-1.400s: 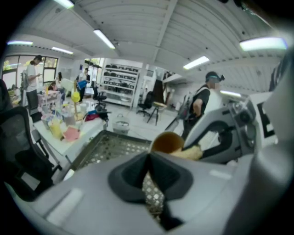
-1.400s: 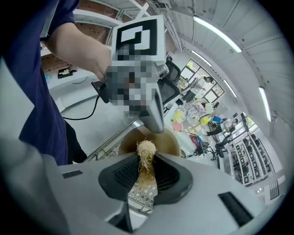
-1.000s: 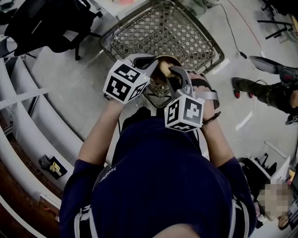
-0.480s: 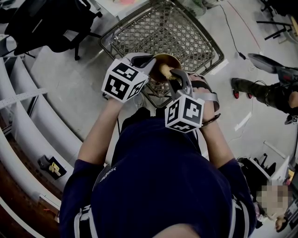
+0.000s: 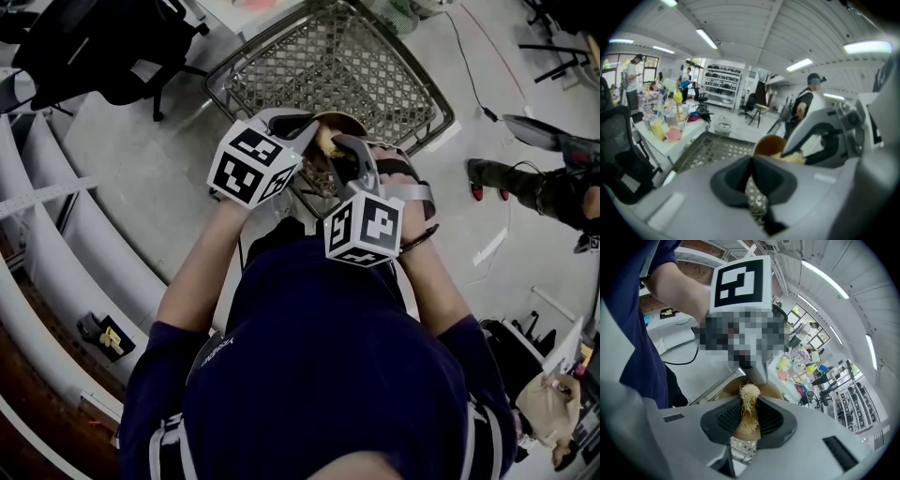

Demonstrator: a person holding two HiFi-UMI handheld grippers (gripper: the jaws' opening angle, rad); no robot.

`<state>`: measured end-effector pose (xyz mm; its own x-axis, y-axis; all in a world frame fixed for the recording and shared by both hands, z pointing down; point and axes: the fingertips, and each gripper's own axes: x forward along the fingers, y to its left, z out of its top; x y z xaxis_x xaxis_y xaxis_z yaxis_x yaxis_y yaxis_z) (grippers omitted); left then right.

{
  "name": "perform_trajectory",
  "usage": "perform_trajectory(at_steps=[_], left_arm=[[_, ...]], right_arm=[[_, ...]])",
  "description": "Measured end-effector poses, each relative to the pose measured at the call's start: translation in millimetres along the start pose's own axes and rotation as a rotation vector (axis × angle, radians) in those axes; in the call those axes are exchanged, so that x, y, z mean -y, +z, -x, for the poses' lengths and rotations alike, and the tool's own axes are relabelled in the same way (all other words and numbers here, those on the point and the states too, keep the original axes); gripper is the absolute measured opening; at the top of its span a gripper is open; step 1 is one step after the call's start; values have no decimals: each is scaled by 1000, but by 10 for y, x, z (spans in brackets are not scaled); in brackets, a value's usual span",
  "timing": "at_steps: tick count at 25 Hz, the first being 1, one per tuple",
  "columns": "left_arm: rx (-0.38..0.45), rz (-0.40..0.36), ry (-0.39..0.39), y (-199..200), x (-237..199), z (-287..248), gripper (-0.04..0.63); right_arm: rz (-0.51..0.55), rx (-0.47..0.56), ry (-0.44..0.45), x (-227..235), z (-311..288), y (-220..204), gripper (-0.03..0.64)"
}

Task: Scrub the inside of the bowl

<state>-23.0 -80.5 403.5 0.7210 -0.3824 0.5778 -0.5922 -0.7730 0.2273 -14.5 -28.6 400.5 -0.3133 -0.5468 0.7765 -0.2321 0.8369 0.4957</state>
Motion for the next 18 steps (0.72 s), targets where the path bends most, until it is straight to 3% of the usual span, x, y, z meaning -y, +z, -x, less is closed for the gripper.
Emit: perform_trajectory(at_steps=[7,13,18], left_arm=[[8,-5,34,50,-192,64,11],[-36,-55,35,-39,-119,-27,12],[-40,-55,10,-53,-23,-94,12]], right_arm=[[12,-20,66,-152,-17,-78,69],[-1,-84,-4,138,-10,-255,69],[15,-77,-40,245,-30,-216,69]])
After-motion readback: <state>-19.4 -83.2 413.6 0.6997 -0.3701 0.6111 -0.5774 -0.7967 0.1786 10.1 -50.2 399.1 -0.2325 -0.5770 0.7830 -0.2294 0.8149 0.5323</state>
